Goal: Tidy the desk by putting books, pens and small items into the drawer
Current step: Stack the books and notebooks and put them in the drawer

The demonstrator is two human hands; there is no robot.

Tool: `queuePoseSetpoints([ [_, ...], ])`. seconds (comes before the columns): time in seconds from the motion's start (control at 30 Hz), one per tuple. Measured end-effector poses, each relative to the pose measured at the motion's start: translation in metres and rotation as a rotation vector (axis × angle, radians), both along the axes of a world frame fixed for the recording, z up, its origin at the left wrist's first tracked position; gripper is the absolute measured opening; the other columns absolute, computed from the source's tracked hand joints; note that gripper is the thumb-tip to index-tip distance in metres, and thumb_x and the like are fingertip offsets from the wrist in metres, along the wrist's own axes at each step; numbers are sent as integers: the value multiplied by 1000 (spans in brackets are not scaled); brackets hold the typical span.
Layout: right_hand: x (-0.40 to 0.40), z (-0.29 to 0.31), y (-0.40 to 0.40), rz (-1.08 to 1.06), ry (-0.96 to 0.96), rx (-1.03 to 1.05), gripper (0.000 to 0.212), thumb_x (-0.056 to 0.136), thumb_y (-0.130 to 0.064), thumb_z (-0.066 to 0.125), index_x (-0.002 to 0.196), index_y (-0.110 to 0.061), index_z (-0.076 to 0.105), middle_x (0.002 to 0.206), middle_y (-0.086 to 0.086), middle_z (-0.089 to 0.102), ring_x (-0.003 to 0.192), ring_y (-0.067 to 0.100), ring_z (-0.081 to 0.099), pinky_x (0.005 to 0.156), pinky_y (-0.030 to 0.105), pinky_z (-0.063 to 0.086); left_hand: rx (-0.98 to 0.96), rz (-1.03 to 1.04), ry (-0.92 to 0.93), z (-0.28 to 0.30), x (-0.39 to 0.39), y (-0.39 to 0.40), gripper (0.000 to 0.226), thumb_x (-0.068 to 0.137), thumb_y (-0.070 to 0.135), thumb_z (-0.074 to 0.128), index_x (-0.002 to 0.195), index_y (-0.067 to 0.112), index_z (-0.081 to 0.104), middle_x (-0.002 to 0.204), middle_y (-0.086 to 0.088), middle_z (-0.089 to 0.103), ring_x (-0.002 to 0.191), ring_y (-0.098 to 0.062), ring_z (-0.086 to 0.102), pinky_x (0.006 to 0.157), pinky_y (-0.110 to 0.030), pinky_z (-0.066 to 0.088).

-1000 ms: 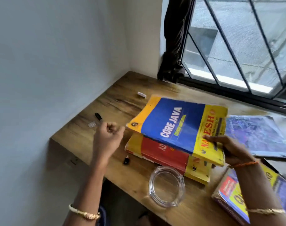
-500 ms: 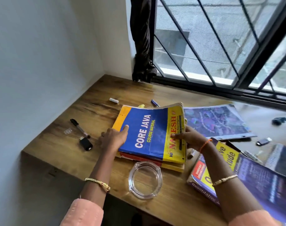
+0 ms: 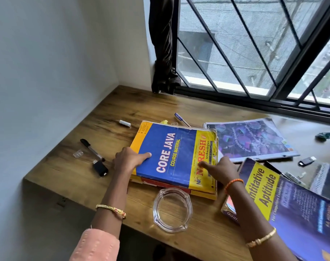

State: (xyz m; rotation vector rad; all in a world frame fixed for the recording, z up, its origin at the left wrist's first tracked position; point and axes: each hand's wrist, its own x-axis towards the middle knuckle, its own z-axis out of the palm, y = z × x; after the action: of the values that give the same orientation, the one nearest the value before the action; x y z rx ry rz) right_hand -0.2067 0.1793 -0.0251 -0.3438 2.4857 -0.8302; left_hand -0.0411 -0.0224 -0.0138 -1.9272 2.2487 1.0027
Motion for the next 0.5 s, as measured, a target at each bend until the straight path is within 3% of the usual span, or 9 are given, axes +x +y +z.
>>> queuePoseSetpoints([
  [0.07,-8,7,-2,-14,-29,-29,54,72,-44,76,56,-13,36,51,2,41,46,14,36,44,27,23,17,-10,26,1,0,-3,68,73,60,68,113,6,56,114,-11,63,104,-29,59,81,-37,50],
  [0.17,-14,3,-3,-37,-59,-49,59,69,-45,79,55,-15,29,50,1,36,43,13,30,43,26,20,51,-7,73,-1,2,-6,62,75,62,65,103,8,56,108,-9,65,98,-28,62,85,-40,53],
  [0.23,-15,3,-4,-51,-94,-69,56,68,-44,79,53,-15,34,50,2,38,44,14,32,43,26,23,104,5,125,-3,2,-9,58,77,60,65,99,7,55,106,-9,66,95,-27,63,87,-40,53],
  [0.3,-18,6,-6,-95,-152,-123,50,66,-41,82,52,-13,42,52,4,44,47,16,38,49,27,31,200,42,208,1,2,-13,62,79,55,65,111,2,56,113,-10,64,98,-25,62,86,-37,51],
  [0.4,-24,10,-9,-152,-219,-180,45,64,-39,84,61,-7,53,60,8,51,55,21,49,58,32,40,309,66,278,14,2,-17,70,84,47,64,131,-1,45,134,-12,51,120,-28,50,83,-34,37],
  [0.43,-26,9,-10,-157,-242,-186,44,65,-40,83,69,-3,58,67,11,57,63,24,54,63,34,44,341,62,294,16,2,-20,69,84,46,65,132,1,45,135,-12,50,122,-28,49,83,-33,36],
  [0.5,-27,12,-12,-155,-292,-216,45,67,-38,81,82,0,62,81,14,62,74,27,60,69,36,50,390,51,362,16,3,-29,56,82,43,69,121,7,51,118,-8,59,106,-24,55,79,-31,37],
])
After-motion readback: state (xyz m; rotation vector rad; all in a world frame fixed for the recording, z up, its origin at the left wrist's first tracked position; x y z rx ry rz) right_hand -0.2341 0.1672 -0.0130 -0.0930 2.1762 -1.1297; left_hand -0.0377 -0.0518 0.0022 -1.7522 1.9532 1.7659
